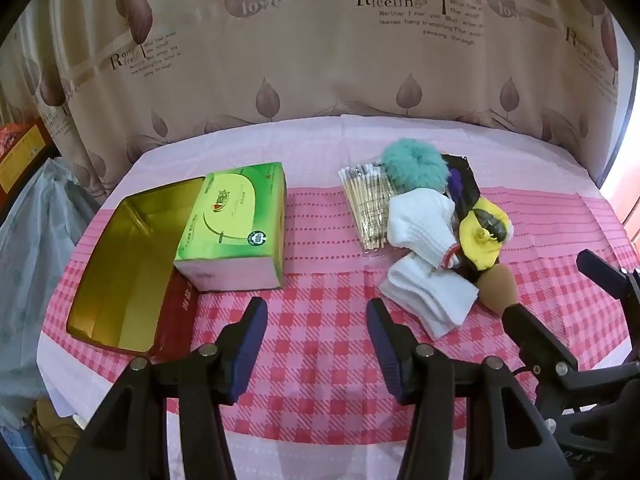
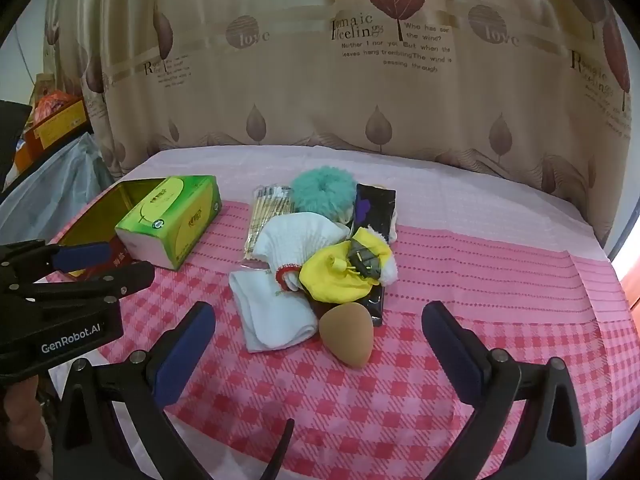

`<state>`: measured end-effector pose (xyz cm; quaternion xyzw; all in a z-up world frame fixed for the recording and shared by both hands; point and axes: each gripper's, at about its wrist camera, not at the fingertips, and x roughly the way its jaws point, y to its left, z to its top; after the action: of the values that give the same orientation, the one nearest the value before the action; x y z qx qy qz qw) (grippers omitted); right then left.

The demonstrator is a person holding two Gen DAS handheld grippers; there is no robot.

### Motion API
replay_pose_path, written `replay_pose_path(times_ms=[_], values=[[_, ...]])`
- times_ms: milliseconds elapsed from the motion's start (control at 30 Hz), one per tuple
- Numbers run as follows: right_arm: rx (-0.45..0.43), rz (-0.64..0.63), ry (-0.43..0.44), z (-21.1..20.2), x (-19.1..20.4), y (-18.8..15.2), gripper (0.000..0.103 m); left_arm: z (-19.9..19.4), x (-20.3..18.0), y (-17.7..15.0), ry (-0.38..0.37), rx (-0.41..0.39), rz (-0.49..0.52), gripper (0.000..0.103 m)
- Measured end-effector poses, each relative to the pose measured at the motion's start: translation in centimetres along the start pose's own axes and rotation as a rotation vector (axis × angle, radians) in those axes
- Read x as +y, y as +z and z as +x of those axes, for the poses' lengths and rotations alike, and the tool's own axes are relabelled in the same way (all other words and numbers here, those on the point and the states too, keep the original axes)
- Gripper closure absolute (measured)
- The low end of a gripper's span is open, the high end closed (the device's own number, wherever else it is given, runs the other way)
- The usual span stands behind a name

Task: Organize soft objects
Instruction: 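Move both grippers toward the pile of soft items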

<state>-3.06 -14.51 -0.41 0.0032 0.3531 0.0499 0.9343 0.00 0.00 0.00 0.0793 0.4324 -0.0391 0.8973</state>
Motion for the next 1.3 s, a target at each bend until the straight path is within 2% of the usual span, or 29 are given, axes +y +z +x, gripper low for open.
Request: replay_pose_path(times_ms=[167,467,733,1100,1300], values=[[0.009,0.004,-0.003,0.0,-0.1,-0.1,0.001,-0.2,0.1,-0.1,-0.023,-0.008,-0.008,0.050],[0.024,0.016,0.008,0.3,-0.3,0.0,0.001,1.0,0.2,-0.3,-0.003,0.019,0.010,0.050],[0.022,0.031,0.016,0.4,-0.6,-0.2,0.001,0.9,0.3,-0.3,0.007,-0.024,0.017,0.050],[0.022,0.032,0.017,0.4,-0.6,-0.1,0.001,1.7,0.5,-0.5,-0.035,0.056,0.002,0.050],[0.025,0.029,0.017,0.4,-0.4,-0.1,0.001,2.2,0.6,-0.5,-0.023,0.077,-0.010,0.050]])
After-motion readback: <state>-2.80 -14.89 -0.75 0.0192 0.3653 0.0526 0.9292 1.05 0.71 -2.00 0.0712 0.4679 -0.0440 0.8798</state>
